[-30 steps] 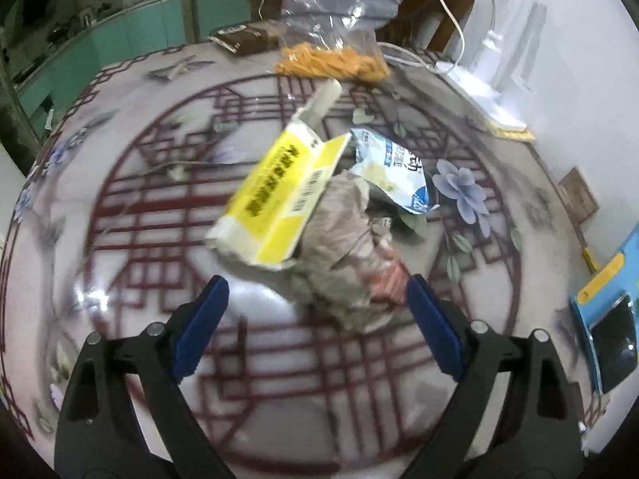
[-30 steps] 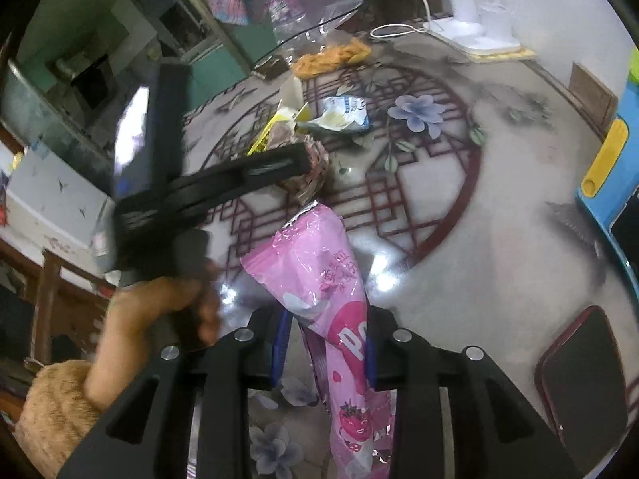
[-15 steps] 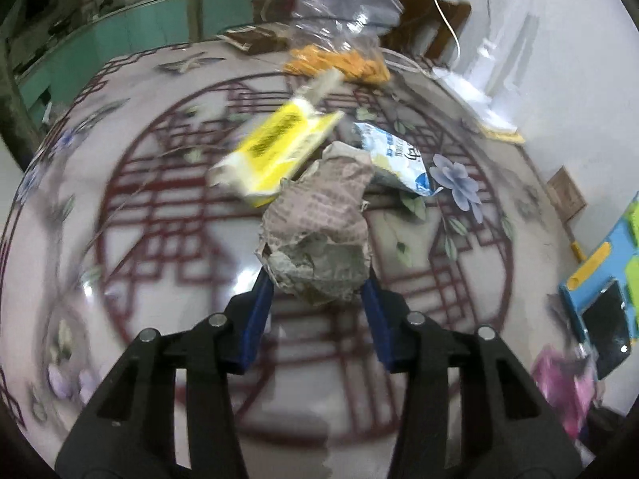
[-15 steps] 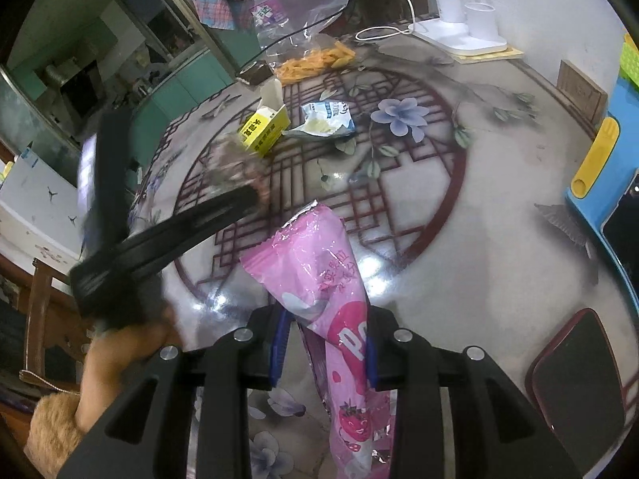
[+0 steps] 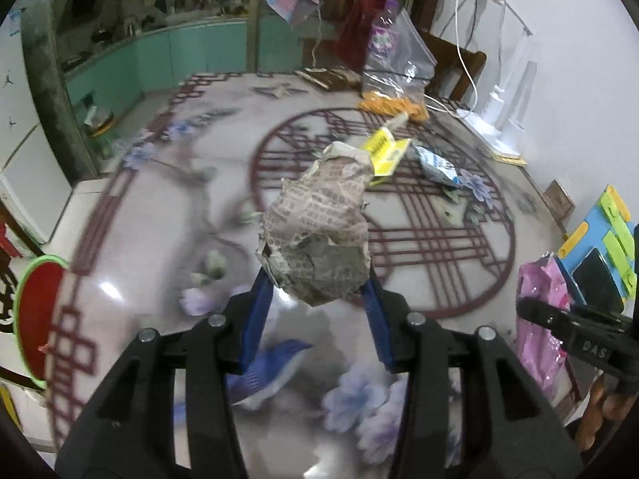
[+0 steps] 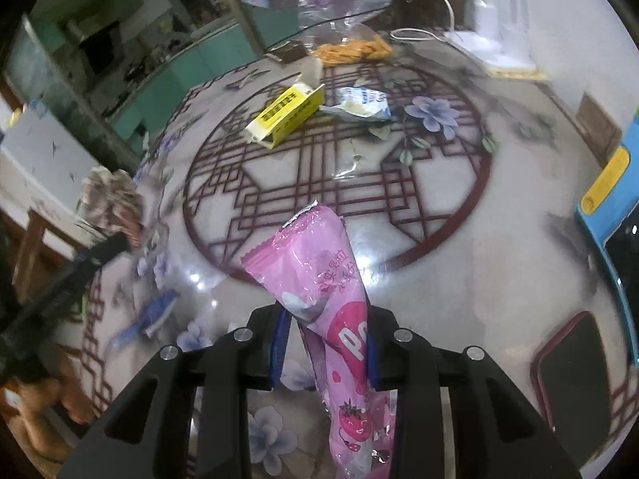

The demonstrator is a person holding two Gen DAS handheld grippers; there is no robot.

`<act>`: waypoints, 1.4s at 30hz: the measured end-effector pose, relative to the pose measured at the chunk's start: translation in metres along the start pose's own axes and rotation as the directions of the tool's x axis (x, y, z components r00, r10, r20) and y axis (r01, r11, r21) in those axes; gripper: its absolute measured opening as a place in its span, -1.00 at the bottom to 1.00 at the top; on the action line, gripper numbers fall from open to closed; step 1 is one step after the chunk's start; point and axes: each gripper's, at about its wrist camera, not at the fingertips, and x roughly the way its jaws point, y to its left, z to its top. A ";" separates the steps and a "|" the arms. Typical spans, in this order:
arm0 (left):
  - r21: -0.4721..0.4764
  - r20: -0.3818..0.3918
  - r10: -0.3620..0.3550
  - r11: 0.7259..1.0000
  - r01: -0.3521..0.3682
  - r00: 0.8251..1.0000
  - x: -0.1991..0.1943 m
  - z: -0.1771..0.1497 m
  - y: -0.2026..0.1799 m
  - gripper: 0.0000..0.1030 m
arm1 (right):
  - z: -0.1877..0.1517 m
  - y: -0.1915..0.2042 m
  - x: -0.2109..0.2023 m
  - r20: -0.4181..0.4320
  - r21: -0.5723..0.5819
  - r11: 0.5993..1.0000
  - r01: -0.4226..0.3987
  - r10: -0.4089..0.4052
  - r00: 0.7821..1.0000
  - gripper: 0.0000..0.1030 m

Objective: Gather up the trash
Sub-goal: 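Carry the pink wrapper and newspaper toward the red bin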

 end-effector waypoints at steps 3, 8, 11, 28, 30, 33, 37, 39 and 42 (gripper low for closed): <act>-0.007 0.014 0.007 1.000 -0.006 1.000 -0.017 -0.003 0.018 -0.14 | -0.004 0.007 0.000 -0.007 -0.016 1.000 -0.011 0.010 1.000 -0.41; 0.014 0.028 0.026 1.000 -0.026 0.999 -0.038 -0.005 0.046 -0.13 | -0.006 0.011 -0.006 0.014 0.005 1.000 -0.015 0.015 1.000 -0.41; 0.015 0.036 0.028 0.999 -0.029 0.999 -0.048 -0.005 0.062 -0.13 | -0.007 0.016 -0.005 0.018 -0.002 1.000 0.013 -0.013 1.000 -0.41; -0.045 0.167 0.214 0.977 -0.209 0.963 -0.083 -0.007 0.148 -0.11 | -0.015 0.080 -0.010 0.075 -0.076 0.996 0.038 -0.032 0.997 -0.41; -0.068 0.159 0.223 0.974 -0.215 0.962 -0.085 -0.011 0.161 -0.11 | -0.016 0.094 -0.007 0.068 -0.092 0.995 0.024 -0.017 0.998 -0.41; -0.101 0.152 0.238 0.969 -0.224 0.959 -0.088 -0.015 0.179 -0.10 | -0.017 0.122 0.003 0.050 -0.137 0.991 0.005 0.002 0.999 -0.41; -0.162 0.133 0.250 0.960 -0.228 0.959 -0.091 -0.022 0.204 -0.10 | -0.018 0.154 0.016 0.030 -0.184 0.983 -0.017 0.023 0.999 -0.41; -0.180 0.126 0.252 0.957 -0.228 0.959 -0.092 -0.025 0.212 -0.10 | -0.019 0.170 0.023 0.017 -0.208 0.978 -0.030 0.035 0.999 -0.41; -0.199 0.119 0.267 0.950 -0.240 0.956 -0.094 -0.029 0.223 -0.09 | -0.021 0.190 0.033 0.001 -0.238 0.970 -0.048 0.049 0.999 -0.41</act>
